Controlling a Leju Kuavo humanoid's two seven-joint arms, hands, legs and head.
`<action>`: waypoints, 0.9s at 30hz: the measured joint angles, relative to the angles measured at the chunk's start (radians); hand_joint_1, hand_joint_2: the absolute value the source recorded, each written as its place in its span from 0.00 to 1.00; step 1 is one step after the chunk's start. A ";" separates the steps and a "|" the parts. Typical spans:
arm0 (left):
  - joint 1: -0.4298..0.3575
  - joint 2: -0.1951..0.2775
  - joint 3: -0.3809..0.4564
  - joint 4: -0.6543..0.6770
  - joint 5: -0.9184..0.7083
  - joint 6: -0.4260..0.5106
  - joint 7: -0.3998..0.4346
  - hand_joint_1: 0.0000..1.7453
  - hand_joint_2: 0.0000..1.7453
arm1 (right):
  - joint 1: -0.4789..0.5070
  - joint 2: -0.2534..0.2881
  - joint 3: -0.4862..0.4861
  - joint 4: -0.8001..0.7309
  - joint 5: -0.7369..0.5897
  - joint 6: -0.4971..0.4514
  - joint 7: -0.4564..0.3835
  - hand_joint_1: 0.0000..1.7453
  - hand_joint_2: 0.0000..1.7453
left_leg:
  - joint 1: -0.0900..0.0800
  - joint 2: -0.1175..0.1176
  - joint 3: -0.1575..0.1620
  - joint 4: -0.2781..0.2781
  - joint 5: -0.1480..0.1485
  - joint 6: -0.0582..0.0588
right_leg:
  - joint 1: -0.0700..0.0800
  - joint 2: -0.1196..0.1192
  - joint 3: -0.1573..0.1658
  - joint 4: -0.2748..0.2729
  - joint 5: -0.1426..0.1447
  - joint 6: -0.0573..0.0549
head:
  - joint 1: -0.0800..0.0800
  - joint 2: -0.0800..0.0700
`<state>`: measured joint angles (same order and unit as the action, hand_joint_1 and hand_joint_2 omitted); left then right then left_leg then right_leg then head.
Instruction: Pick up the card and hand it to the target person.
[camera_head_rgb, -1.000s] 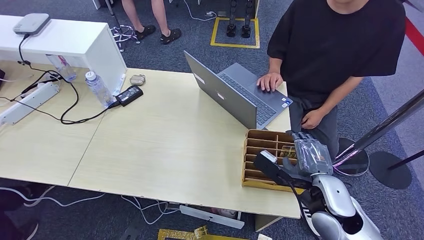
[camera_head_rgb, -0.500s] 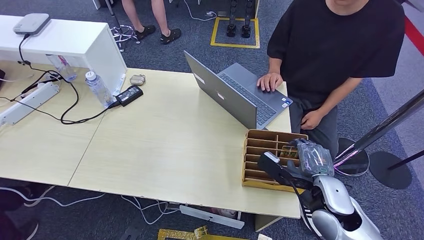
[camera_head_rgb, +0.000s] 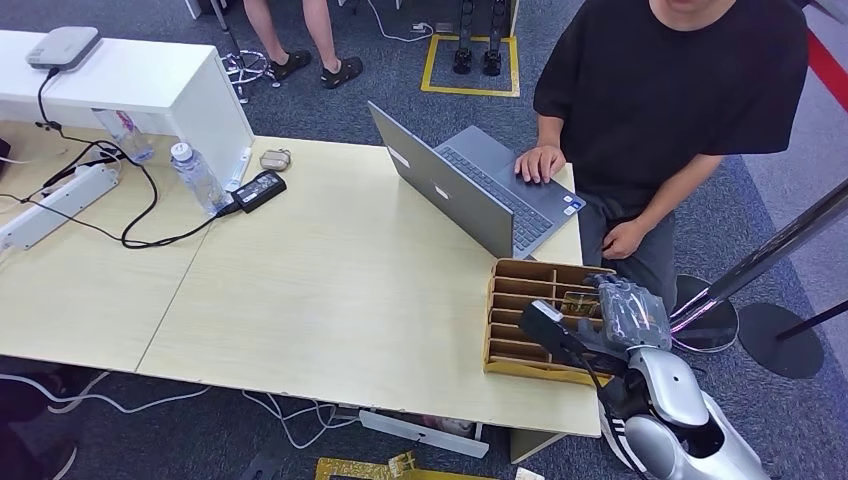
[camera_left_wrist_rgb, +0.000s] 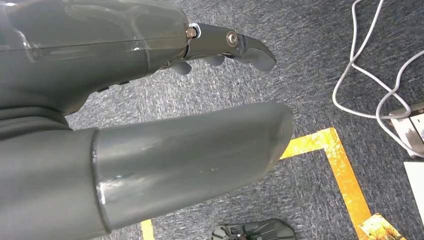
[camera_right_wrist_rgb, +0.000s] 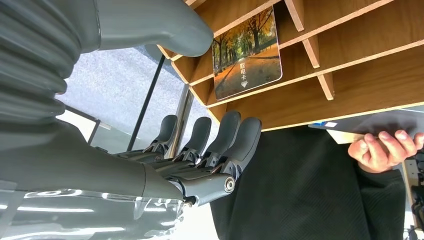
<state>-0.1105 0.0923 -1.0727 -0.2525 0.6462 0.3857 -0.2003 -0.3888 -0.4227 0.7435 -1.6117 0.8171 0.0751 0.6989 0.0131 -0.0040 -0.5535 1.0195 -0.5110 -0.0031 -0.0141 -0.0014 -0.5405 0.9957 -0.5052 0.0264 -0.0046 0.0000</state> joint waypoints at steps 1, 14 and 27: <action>0.000 0.000 0.000 0.000 0.000 0.000 0.000 0.00 0.00 | -0.002 0.000 0.000 0.002 0.000 -0.001 0.000 0.42 1.00 | 0.000 0.000 0.000 0.000 0.000 0.000 | 0.000 0.000 0.000 0.000 0.000 0.000 | 0.000 0.000; 0.000 0.000 0.000 0.000 -0.002 0.000 0.001 0.00 0.00 | -0.007 0.004 0.002 0.034 -0.019 -0.015 -0.011 0.41 1.00 | 0.000 0.000 0.000 0.000 0.000 0.000 | 0.000 0.000 0.000 0.000 0.000 0.000 | 0.000 0.000; 0.000 -0.001 0.000 0.000 -0.003 0.000 0.003 0.00 0.00 | -0.008 0.010 0.019 0.065 -0.022 -0.016 -0.019 0.41 1.00 | 0.000 0.000 0.000 0.000 0.000 0.000 | 0.000 0.000 0.000 0.000 0.000 0.000 | 0.000 0.000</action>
<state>-0.1105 0.0913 -1.0727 -0.2525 0.6435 0.3857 -0.1974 -0.3968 -0.4122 0.7621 -1.5468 0.7950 0.0587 0.6798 0.0131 -0.0040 -0.5535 1.0195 -0.5110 -0.0031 -0.0141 -0.0014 -0.5404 0.9957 -0.5052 0.0264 -0.0046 0.0000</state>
